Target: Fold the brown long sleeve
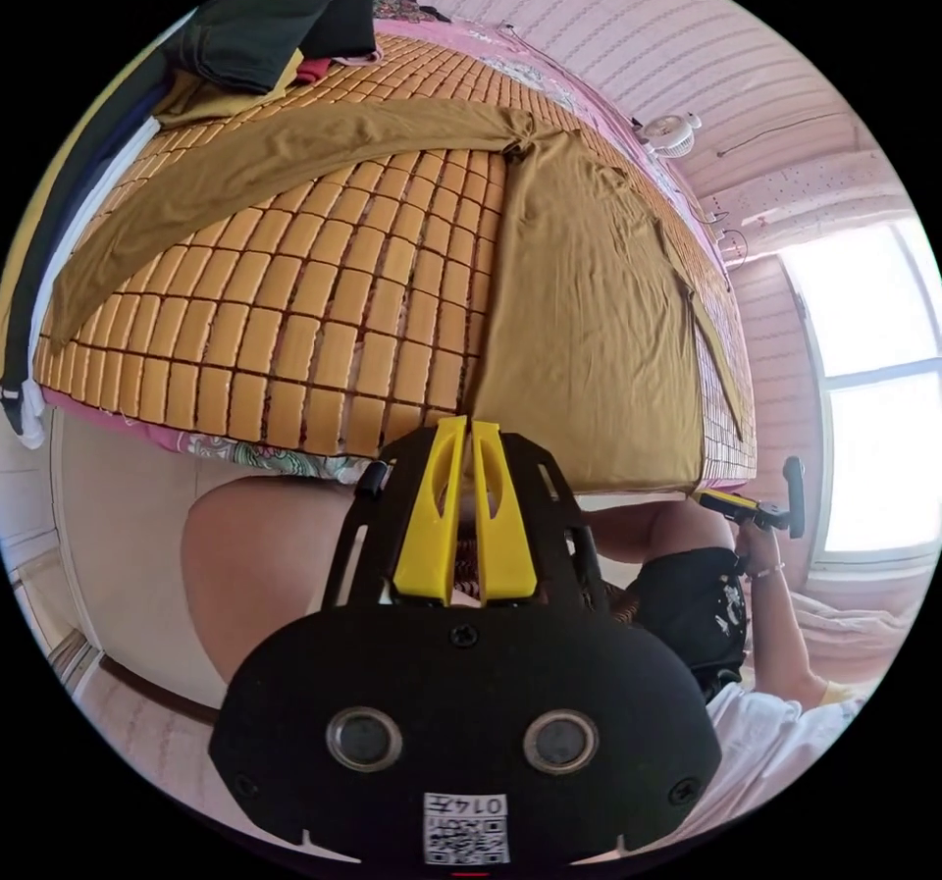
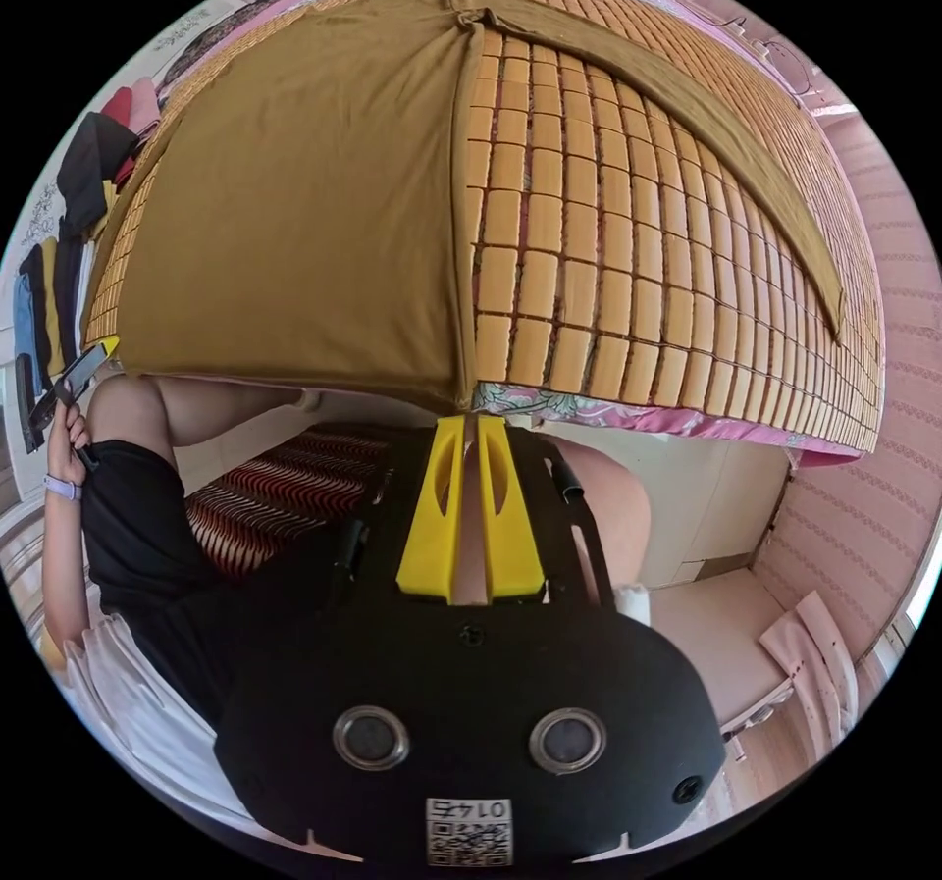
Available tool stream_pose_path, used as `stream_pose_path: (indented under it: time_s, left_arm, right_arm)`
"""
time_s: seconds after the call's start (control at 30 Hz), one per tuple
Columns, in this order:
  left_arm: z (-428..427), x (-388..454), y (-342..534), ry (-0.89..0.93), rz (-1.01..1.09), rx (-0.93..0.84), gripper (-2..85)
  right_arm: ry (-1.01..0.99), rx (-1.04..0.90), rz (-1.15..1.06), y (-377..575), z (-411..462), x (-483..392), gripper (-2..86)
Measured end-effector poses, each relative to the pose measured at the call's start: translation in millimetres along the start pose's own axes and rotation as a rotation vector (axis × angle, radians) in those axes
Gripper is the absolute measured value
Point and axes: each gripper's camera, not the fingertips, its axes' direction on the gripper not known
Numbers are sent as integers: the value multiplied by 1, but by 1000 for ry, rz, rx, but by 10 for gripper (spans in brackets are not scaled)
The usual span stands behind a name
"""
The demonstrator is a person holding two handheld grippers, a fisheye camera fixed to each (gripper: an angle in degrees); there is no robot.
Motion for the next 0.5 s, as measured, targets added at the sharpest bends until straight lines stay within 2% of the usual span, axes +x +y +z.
stream_pose_path:
  time_s: [0.2,0.3,0.37,0.5]
  left_arm:
    - [-20,-20,27,126,-44,218,-10]
    - [-56,-30,53,84,-74,505,-9]
    - [-87,-45,75,-30,-119,700,-6]
    - [-105,-95,88,-43,-185,736,25]
  right_arm:
    - [-15,82,13,19,1,-7,55]
    - [-12,162,-35,34,-4,-17,84]
    - [0,193,-89,42,-7,-24,98]
    - [129,246,-192,55,-10,-44,109]
